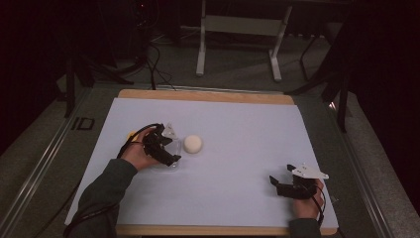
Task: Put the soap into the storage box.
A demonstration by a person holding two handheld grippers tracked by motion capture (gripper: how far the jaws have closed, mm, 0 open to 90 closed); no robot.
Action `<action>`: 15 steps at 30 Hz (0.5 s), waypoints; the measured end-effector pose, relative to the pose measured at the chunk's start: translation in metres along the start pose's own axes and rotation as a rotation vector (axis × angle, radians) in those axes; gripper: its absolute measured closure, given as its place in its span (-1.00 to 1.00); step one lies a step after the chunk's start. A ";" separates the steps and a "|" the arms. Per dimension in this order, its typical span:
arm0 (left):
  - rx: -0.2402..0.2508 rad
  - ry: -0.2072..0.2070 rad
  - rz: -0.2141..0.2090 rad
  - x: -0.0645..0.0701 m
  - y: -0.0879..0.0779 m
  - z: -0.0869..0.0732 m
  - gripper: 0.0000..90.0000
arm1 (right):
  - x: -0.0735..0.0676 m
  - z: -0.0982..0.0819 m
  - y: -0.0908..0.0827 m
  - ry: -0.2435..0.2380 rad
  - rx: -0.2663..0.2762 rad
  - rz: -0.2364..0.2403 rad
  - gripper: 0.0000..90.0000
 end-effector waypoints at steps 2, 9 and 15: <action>-0.003 -0.007 -0.004 0.000 0.002 0.001 -0.57 | 0.000 0.000 0.000 -0.002 -0.001 0.000 -0.65; -0.018 -0.007 -0.021 -0.003 0.009 0.005 -0.57 | 0.000 0.000 0.000 -0.002 0.000 0.001 -0.65; -0.035 -0.009 -0.030 -0.004 0.013 0.007 -0.57 | -0.001 0.000 0.001 -0.009 -0.007 -0.001 -0.65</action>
Point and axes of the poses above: each handheld gripper's, and its own axes: y roughly forward along the jaws, z roughly out of its top, x roughly to its right, the point moved 7 cm from there along y, roughly forward along the jaws, and after that the axes turned 8 degrees about z, right-handed, at the moved point
